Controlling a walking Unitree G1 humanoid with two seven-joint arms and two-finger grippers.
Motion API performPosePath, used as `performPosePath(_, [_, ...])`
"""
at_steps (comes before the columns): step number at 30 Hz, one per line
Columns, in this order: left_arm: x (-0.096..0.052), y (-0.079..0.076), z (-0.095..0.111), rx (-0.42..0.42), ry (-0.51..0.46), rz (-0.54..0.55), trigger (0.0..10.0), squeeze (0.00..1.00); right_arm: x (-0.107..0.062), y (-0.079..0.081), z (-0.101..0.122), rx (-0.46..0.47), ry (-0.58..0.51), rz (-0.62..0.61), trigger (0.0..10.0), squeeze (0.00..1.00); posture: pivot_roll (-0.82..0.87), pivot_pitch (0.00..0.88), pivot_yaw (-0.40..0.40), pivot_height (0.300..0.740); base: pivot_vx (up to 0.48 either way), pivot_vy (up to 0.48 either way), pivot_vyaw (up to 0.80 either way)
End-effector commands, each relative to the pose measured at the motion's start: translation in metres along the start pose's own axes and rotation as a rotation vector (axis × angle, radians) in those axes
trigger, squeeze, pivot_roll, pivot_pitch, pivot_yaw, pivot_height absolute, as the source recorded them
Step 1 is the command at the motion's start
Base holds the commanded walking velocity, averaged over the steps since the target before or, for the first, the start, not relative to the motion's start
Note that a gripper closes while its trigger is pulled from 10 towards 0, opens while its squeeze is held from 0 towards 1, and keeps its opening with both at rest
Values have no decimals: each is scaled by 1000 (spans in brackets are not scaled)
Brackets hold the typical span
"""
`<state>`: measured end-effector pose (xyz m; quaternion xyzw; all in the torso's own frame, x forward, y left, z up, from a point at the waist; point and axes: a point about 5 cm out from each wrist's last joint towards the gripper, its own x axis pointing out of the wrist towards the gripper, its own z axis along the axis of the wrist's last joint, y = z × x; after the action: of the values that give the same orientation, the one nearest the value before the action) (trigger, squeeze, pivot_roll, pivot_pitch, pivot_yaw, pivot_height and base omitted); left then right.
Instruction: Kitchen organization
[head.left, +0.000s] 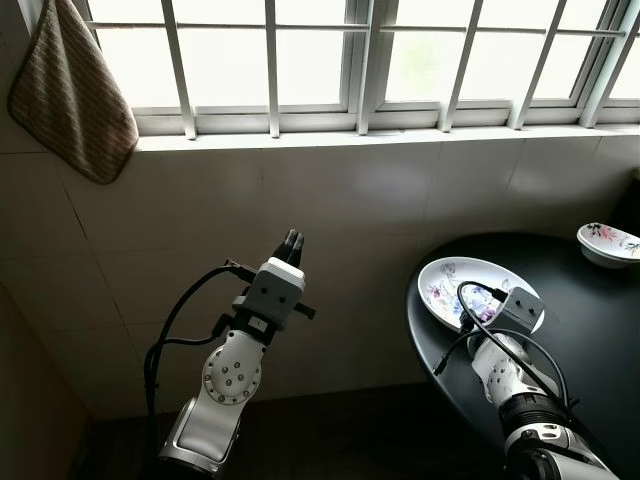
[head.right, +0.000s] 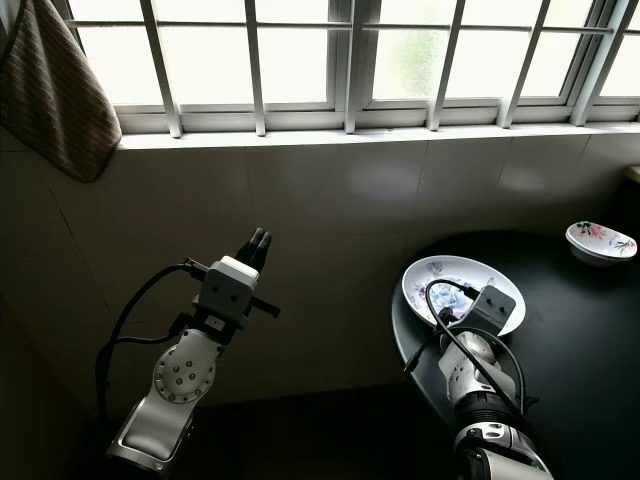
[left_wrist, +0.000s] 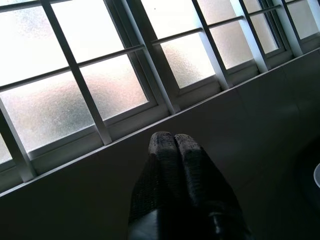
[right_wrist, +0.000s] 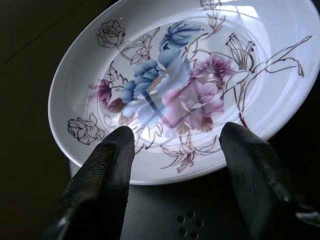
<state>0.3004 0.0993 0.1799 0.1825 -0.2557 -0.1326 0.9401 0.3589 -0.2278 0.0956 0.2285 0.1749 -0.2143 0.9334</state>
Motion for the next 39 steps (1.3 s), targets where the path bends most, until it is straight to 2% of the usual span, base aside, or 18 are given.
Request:
performPosePath(1, [0,0,-2,-9,14,-4,10000,0,2,-3,0,47,30,-14,10000,0,57,0,-54,740,0,0,0])
performPosePath(6, [-1,1,-4,-9,22,-5,10000,0,4,-8,-3,100,66,-41,10000,0,58,0,-54,740,0,0,0])
performPosePath(13, [-2,2,-5,-9,29,1,10000,0,5,-7,4,118,35,-54,10000,0,59,0,-54,740,0,0,0])
performPosePath(17, [-2,1,-6,-11,34,-1,10000,0,3,6,11,-3,-30,12,10000,0,58,0,-53,740,0,0,0])
performPosePath(20, [-2,1,-6,-11,35,-1,10000,0,3,9,11,-43,-47,30,10000,0,58,0,-53,740,0,0,0])
performPosePath(22, [-2,0,-6,-13,38,-1,10000,0,2,14,11,-106,-66,64,10000,0,56,0,-54,740,0,0,0])
performPosePath(28, [-2,0,-7,-16,41,1,10000,0,2,14,13,-106,-83,64,10000,0,56,0,-56,740,0,0,0])
performPosePath(31, [-3,0,-7,-18,44,3,10000,0,-2,8,26,-122,-213,-11,10000,0,56,0,-58,740,0,0,0])
performPosePath(34, [-3,0,-8,-19,46,3,10000,0,-2,3,27,-107,-224,-65,10000,0,55,0,-57,740,0,0,0])
performPosePath(37, [-3,-1,-8,-23,47,2,10000,0,-4,-13,26,-73,-268,-183,10000,0,55,0,-56,740,0,0,0])
performPosePath(39, [-3,-1,-8,-23,47,2,10000,0,-4,-13,25,-68,-258,-183,10000,0,55,0,-56,740,0,0,0])
